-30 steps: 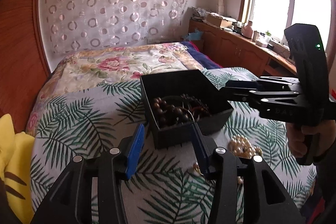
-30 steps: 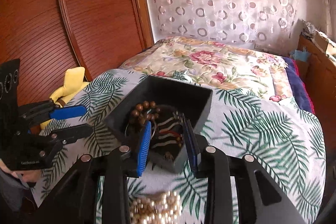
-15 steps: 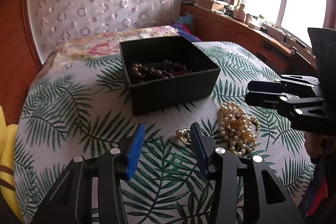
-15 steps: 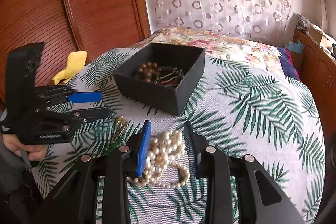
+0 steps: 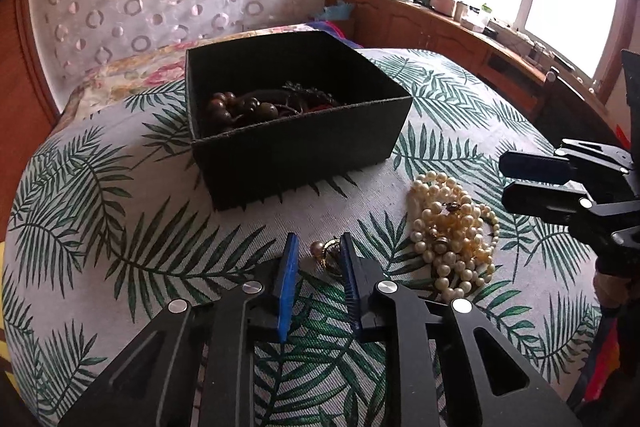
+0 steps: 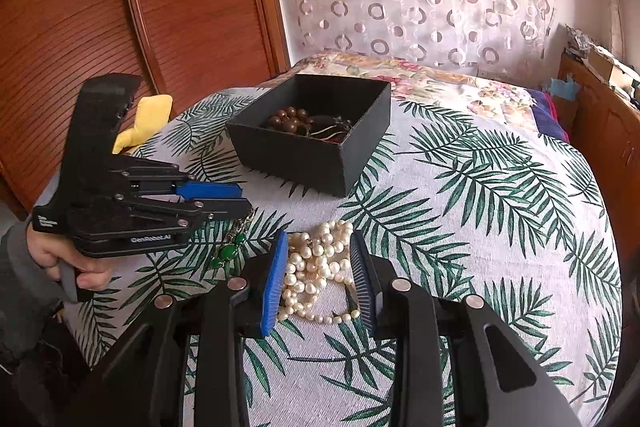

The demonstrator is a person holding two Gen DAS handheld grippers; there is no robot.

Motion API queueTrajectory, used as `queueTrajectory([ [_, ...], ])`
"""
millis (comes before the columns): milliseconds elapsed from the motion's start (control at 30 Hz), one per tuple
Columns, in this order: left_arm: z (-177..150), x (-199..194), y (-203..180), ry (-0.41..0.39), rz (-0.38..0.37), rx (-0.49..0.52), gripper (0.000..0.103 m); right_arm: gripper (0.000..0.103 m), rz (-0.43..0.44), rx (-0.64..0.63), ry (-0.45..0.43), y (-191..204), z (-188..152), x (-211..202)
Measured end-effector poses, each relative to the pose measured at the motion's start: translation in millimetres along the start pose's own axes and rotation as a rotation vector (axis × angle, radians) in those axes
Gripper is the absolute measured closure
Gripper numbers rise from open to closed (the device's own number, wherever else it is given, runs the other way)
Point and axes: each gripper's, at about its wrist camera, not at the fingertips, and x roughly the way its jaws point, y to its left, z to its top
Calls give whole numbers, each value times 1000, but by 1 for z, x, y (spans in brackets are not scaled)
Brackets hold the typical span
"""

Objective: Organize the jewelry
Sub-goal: 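Grasp the green-bead pendant with the right tool and lift it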

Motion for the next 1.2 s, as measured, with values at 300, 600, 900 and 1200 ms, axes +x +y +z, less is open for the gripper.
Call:
queueTrajectory([
  [300, -3, -11, 4, -21, -11, 3, 94, 68, 30, -7, 10, 9, -3, 4],
  [600, -6, -19, 20, -48, 5, -54, 94, 68, 110, -86, 68, 53, 1, 35],
  [900, -6, -34, 20, -91, -5, -75, 94, 68, 122, -122, 122, 71, 12, 64],
  [1200, 0, -56, 7, -136, -29, -52, 94, 68, 145, -111, 100, 68, 22, 67],
])
